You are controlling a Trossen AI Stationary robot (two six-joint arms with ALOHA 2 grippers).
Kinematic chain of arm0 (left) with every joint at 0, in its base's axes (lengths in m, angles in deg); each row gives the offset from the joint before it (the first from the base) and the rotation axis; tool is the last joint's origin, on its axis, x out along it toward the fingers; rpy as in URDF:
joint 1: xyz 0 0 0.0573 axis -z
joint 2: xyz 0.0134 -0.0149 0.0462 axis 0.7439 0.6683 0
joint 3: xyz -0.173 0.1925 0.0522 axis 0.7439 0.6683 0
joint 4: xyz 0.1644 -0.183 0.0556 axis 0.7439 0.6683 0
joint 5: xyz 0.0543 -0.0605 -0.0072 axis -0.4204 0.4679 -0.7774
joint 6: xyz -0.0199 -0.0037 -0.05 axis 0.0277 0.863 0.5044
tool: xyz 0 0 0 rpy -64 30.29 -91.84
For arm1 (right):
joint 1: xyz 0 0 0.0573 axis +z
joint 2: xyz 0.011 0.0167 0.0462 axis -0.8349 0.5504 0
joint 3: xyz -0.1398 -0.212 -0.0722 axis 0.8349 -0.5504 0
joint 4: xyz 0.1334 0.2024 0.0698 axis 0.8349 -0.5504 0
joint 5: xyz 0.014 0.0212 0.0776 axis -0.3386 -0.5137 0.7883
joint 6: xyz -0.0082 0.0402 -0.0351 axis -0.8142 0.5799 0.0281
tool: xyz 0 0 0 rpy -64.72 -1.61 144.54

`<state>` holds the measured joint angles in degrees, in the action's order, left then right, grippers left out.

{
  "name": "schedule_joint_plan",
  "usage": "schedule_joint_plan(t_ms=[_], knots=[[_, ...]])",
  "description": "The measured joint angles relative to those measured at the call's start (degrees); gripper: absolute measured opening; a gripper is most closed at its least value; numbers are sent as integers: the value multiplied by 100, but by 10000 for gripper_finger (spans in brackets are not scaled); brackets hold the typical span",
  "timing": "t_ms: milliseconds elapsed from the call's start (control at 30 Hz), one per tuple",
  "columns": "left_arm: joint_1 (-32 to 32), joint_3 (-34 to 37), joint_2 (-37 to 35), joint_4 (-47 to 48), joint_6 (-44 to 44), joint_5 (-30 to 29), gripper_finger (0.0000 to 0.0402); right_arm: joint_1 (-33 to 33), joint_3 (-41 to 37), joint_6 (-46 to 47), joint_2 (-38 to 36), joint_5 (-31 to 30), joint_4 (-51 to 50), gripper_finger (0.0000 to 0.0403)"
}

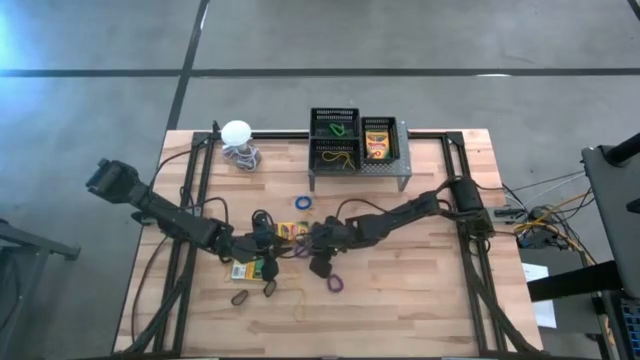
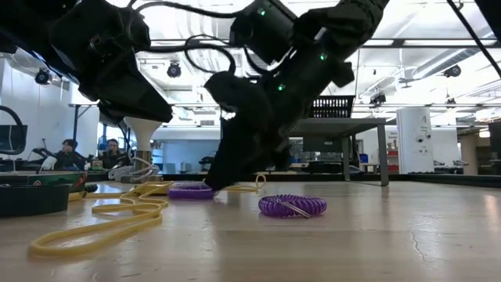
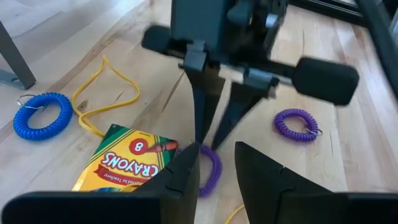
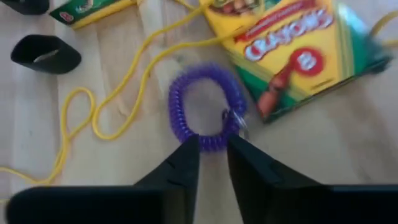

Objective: Pick & Place Office Desk Supplies
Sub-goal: Put the purple spring keychain into the top left black bin

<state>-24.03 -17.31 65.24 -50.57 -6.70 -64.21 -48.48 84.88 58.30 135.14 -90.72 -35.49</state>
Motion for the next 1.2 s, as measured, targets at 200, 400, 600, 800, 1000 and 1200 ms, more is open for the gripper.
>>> schedule_joint_plan(t_ms=[200, 400, 600, 800, 1000, 1200], knots=[[0, -2, 0, 4, -3, 0, 106, 28, 6, 125, 159, -142, 91, 134], [0, 0, 0, 8, -100, 0, 106, 75, 61, -132, 112, -467, -39, 135], [2, -2, 0, 4, -98, 1, 106, 68, 276, 236, 117, -632, 22, 136], [2, -2, -1, 15, -96, 0, 106, 72, 339, 319, 385, -652, 68, 162], [2, -4, -4, 15, -98, 2, 106, 148, 345, 116, 450, -1118, 82, 147], [2, -4, -4, 7, -98, 2, 106, 209, 348, -672, 456, -1280, -88, 58]])
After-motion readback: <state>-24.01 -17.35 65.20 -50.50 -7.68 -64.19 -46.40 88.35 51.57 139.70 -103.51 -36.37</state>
